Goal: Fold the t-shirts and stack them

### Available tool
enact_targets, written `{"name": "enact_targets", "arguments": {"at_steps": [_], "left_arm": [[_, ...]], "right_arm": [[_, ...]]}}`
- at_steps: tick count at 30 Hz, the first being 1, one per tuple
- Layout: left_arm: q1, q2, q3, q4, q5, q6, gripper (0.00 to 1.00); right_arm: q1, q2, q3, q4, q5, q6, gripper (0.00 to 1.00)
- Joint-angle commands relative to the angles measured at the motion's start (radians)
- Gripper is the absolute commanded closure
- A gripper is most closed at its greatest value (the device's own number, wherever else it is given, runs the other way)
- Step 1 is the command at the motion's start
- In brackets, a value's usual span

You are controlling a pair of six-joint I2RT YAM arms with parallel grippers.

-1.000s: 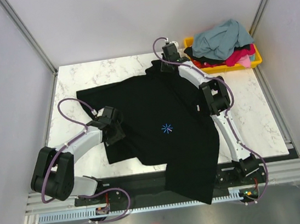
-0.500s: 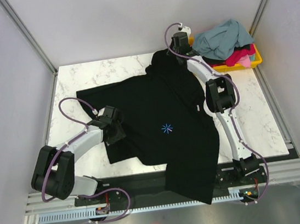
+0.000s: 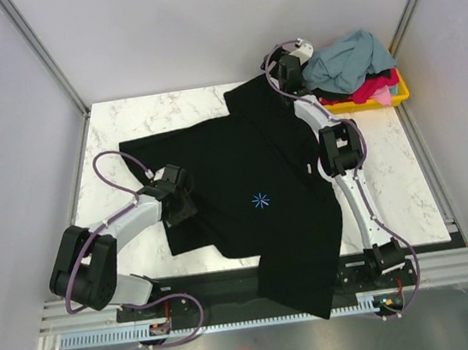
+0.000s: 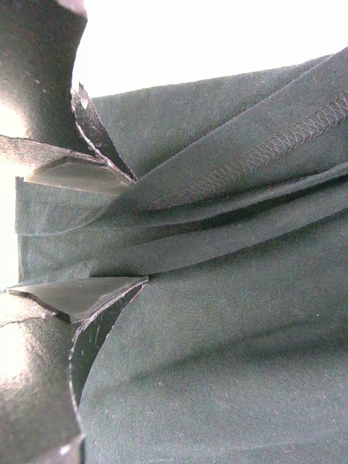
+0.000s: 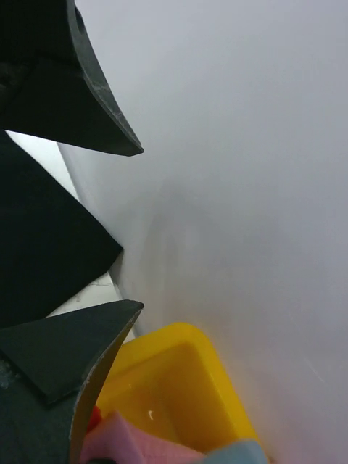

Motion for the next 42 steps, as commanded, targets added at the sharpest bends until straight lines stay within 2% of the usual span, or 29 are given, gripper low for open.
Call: {"name": "enact_targets", "arguments": {"at_steps": [1, 3, 4, 6, 8, 9, 10, 11, 12, 14, 16, 18, 19, 21, 22, 25, 33, 42], "left_arm": [[-0.018, 0.066, -0.053, -0.042, 0.067, -0.048, 0.45], [-0.018, 0.044, -0.038, -0.068, 0.064, -0.04, 0.45], [-0.02, 0.027, -0.032, -0.099, 0.059, -0.05, 0.44], [-0.03, -0.064, -0.029, -0.143, 0.038, -0.072, 0.41], [-0.032, -0.143, -0.044, -0.205, 0.015, -0.104, 0.32], [-0.034, -0.176, -0.044, -0.234, 0.006, -0.113, 0.26], [-0.034, -0.242, -0.039, -0.289, -0.002, -0.124, 0.17], [-0.035, -0.269, -0.036, -0.33, -0.028, -0.138, 0.14], [-0.049, -0.328, -0.03, -0.364, -0.04, -0.179, 0.03], [-0.084, -0.377, -0.032, -0.392, -0.019, -0.219, 0.0], [-0.107, -0.411, -0.052, -0.401, -0.001, -0.276, 0.0], [-0.165, -0.454, -0.073, -0.429, -0.004, -0.314, 0.01], [-0.184, -0.467, -0.081, -0.439, -0.005, -0.348, 0.1], [-0.239, -0.491, -0.102, -0.46, -0.016, -0.382, 0.18], [-0.262, -0.494, -0.111, -0.461, -0.022, -0.4, 0.26], [-0.307, -0.451, -0.099, -0.469, -0.063, -0.436, 0.32], [-0.307, -0.297, -0.053, -0.449, -0.169, -0.429, 0.37], [-0.31, -0.183, -0.015, -0.358, -0.185, -0.387, 0.39]], "right_arm": [[-0.019, -0.152, -0.077, 0.137, 0.02, -0.012, 0.1], [-0.014, -0.294, -0.185, 0.163, -0.023, -0.032, 0.09], [-0.012, -0.348, -0.299, 0.19, -0.031, -0.061, 0.08], [-0.008, -0.517, -0.409, 0.197, -0.069, -0.093, 0.06], [0.0, -0.635, -0.585, 0.184, -0.085, -0.129, 0.05], [0.01, -0.748, -0.648, 0.183, -0.12, -0.136, 0.04], [0.017, -0.8, -0.767, 0.165, -0.135, -0.14, 0.04], [0.026, -0.892, -0.823, 0.151, -0.148, -0.138, 0.03], [0.041, -0.931, -0.916, 0.097, -0.166, -0.14, 0.03], [0.057, -0.998, -1.003, 0.039, -0.183, -0.101, 0.03], [0.076, -1.081, -1.121, -0.042, -0.236, -0.091, 0.06], [0.113, -1.158, -1.185, -0.124, -0.224, -0.077, 0.08], [0.127, -1.184, -1.257, -0.186, -0.202, -0.075, 0.08], [0.155, -1.268, -1.34, -0.213, -0.183, -0.069, 0.09], [0.156, -1.296, -1.418, -0.216, -0.184, -0.066, 0.09], [0.158, -1.384, -1.508, -0.231, -0.198, -0.07, 0.09], [0.158, -1.49, -1.56, -0.296, -0.244, -0.092, 0.12], [0.162, -1.456, -1.577, -0.288, -0.276, -0.101, 0.16]]}}
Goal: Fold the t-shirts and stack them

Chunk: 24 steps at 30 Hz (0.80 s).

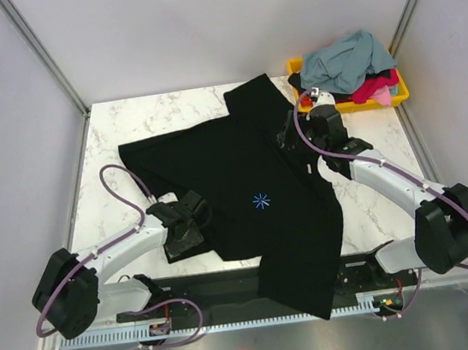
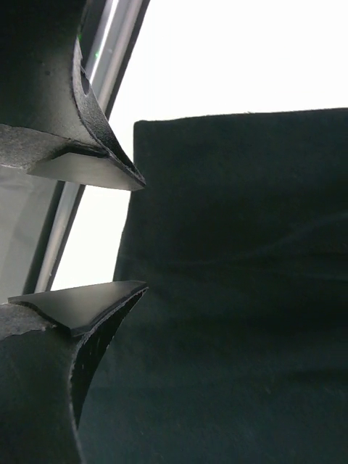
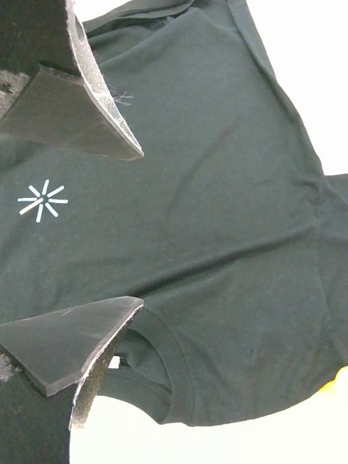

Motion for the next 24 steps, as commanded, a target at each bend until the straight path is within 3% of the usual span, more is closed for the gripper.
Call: {"name": "enact_targets", "arguments": {"at_steps": [1, 6, 9, 12, 14, 17, 21, 24], "left_arm": [[-0.007, 0.026, 0.044, 0.046, -0.063, -0.004, 0.39], [-0.007, 0.092, 0.053, 0.047, -0.094, 0.002, 0.42], [-0.007, 0.12, 0.047, 0.047, -0.097, -0.004, 0.51], [-0.007, 0.12, 0.038, 0.044, -0.105, -0.023, 0.77], [-0.007, 0.098, 0.038, 0.017, -0.126, -0.036, 0.81], [-0.005, 0.054, 0.056, -0.058, -0.172, -0.058, 0.98], [0.031, -0.039, 0.114, -0.244, -0.252, -0.133, 0.98], [0.136, -0.196, 0.139, -0.313, -0.281, -0.141, 0.98]], "right_arm": [[0.005, 0.018, -0.011, 0.02, -0.026, -0.011, 0.16], [0.007, 0.057, -0.016, 0.038, -0.054, -0.011, 0.18], [0.007, 0.066, -0.016, 0.04, -0.052, -0.022, 0.19], [0.007, 0.063, -0.019, 0.04, -0.046, -0.037, 0.19], [0.007, 0.066, -0.022, 0.04, -0.049, -0.043, 0.2], [0.007, 0.078, -0.026, 0.041, -0.057, -0.051, 0.21], [0.01, 0.097, -0.04, 0.053, -0.072, -0.051, 0.22], [0.022, 0.129, -0.032, 0.055, -0.106, -0.048, 0.24]]}}
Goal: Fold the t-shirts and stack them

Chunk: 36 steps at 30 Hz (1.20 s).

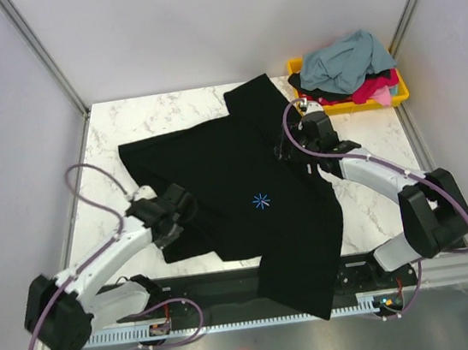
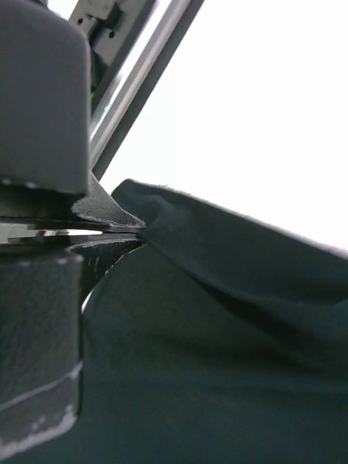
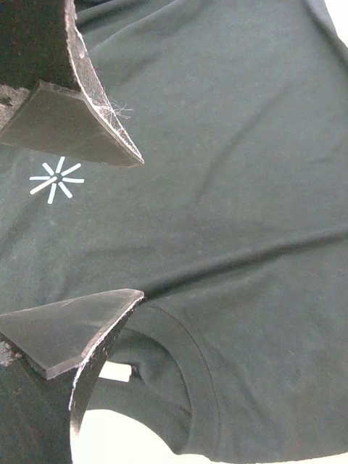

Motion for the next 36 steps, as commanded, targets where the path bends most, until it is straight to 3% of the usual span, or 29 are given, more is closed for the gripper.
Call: {"name": "enact_targets", "arguments": {"at_steps": [1, 4, 5, 7, 9, 10, 11, 12, 13, 15, 17, 18, 21, 22, 25, 26, 29, 36], "left_arm": [[0.165, -0.187, 0.059, -0.15, -0.097, -0.082, 0.98], [0.301, -0.442, 0.049, -0.154, -0.096, -0.107, 0.94], [0.316, -0.5, 0.033, -0.159, -0.112, -0.118, 0.92], [0.315, -0.644, 0.021, -0.194, -0.161, -0.188, 0.78], [0.316, -0.723, 0.03, -0.258, -0.182, -0.264, 0.8], [0.315, -0.732, 0.038, -0.292, -0.195, -0.294, 0.75], [0.313, -0.74, 0.061, -0.318, -0.196, -0.323, 0.66], [0.315, -0.743, 0.071, -0.344, -0.193, -0.347, 0.35], [0.315, -0.743, 0.078, -0.345, -0.179, -0.343, 0.2], [0.313, -0.737, 0.104, -0.357, -0.169, -0.336, 0.05], [0.313, -0.737, 0.113, -0.355, -0.167, -0.323, 0.05], [0.313, -0.738, 0.11, -0.342, -0.167, -0.293, 0.09], [0.313, -0.691, 0.033, -0.082, -0.068, -0.04, 0.16], [0.313, -0.654, 0.007, 0.003, 0.027, 0.008, 0.15], [0.306, -0.344, -0.036, 0.202, 0.156, 0.118, 0.2], [0.289, -0.182, -0.002, 0.226, 0.144, 0.125, 0.21], [0.258, 0.067, 0.091, 0.243, 0.037, 0.137, 0.22], [0.373, 0.326, 0.118, 0.431, 0.083, 0.273, 0.22]], "right_arm": [[0.023, 0.049, 0.0, 0.033, -0.049, -0.012, 0.24], [0.052, 0.083, 0.008, 0.032, -0.061, -0.007, 0.25], [0.064, 0.087, 0.009, 0.032, -0.07, -0.006, 0.25], [0.075, 0.098, 0.009, 0.029, -0.079, -0.009, 0.25], [0.084, 0.097, 0.005, 0.026, -0.081, -0.015, 0.25], [0.087, 0.092, 0.003, 0.026, -0.083, -0.019, 0.25], [0.092, 0.09, 0.0, 0.024, -0.084, -0.021, 0.24], [0.094, 0.09, -0.003, 0.021, -0.089, -0.021, 0.23], [0.095, 0.089, -0.006, 0.021, -0.09, -0.022, 0.23], [0.1, 0.095, -0.008, 0.021, -0.092, -0.027, 0.22], [0.104, 0.109, -0.006, 0.021, -0.095, -0.03, 0.22], [0.107, 0.115, -0.002, 0.023, -0.096, -0.032, 0.22], [0.12, 0.135, 0.018, 0.021, -0.101, -0.038, 0.22], [0.124, 0.142, 0.024, 0.02, -0.101, -0.039, 0.22], [0.13, 0.168, 0.06, 0.007, -0.101, -0.041, 0.22], [0.13, 0.176, 0.069, 0.003, -0.101, -0.041, 0.23], [0.13, 0.187, 0.094, -0.023, -0.093, -0.05, 0.23], [0.13, 0.173, 0.089, -0.04, -0.076, -0.067, 0.23]]}}
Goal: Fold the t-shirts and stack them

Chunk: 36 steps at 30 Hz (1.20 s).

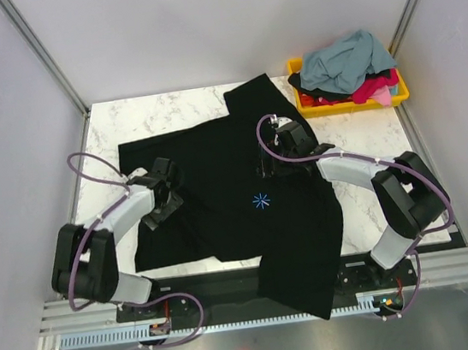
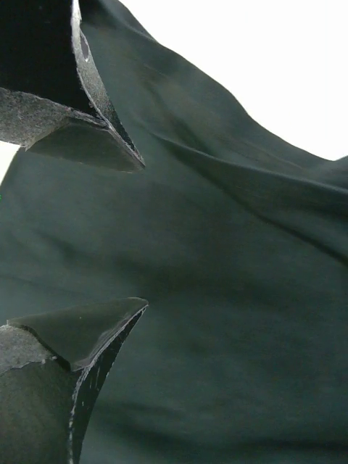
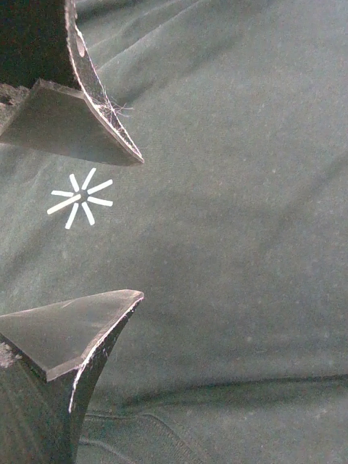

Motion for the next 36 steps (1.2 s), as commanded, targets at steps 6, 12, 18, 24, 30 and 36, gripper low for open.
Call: {"name": "enact_targets", "arguments": {"at_steps": [6, 12, 18, 24, 30, 36], "left_arm": [[0.215, 0.116, -0.014, 0.147, 0.054, 0.15, 0.22], [0.489, 0.016, -0.132, 0.239, 0.2, 0.256, 0.21], [0.55, 0.012, -0.106, 0.256, 0.383, 0.287, 0.05], [0.443, -0.06, 0.044, 0.144, 0.31, 0.337, 0.0], [0.383, -0.07, 0.233, 0.101, 0.281, 0.328, 0.0], [0.385, 0.238, 0.475, 0.127, 0.308, 0.368, 0.0]], "right_arm": [[0.001, -0.004, 0.031, -0.012, 0.014, -0.031, 0.23], [-0.001, 0.009, 0.029, -0.014, 0.022, -0.037, 0.23], [-0.002, 0.024, 0.031, -0.015, 0.014, -0.037, 0.22], [-0.002, 0.048, 0.061, -0.017, -0.009, -0.028, 0.23], [-0.042, 0.126, 0.262, -0.083, -0.001, 0.001, 0.2], [-0.102, 0.466, 0.714, -0.291, 0.05, -0.042, 0.21]]}}
